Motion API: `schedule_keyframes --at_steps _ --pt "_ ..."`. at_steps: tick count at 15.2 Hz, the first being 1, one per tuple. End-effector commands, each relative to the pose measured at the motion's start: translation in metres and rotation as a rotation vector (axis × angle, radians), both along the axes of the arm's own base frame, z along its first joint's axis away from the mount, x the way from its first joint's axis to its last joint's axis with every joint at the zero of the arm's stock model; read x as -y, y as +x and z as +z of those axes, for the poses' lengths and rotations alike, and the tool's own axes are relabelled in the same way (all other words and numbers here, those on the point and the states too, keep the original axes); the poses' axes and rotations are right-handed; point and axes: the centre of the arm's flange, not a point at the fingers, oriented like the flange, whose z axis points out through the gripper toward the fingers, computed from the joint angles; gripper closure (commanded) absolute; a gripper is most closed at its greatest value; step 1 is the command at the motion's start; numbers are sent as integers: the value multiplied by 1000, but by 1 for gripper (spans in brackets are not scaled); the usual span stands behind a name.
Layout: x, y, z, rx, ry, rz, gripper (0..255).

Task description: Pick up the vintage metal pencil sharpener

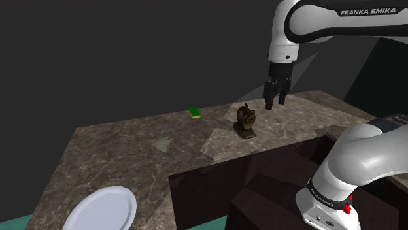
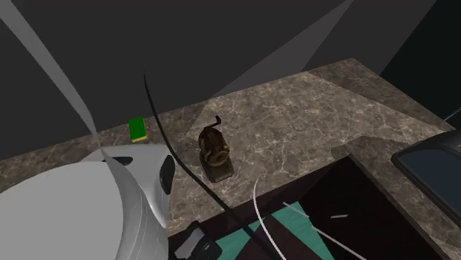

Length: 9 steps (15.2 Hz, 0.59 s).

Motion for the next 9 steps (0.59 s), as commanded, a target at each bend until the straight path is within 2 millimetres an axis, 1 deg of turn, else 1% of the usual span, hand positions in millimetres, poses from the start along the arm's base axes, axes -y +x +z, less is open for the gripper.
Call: schedule_keyframes --at_steps 1,9 --pt "0 0 0 0 0 0 0" --pt "34 70 -61 23 -47 -115 0"
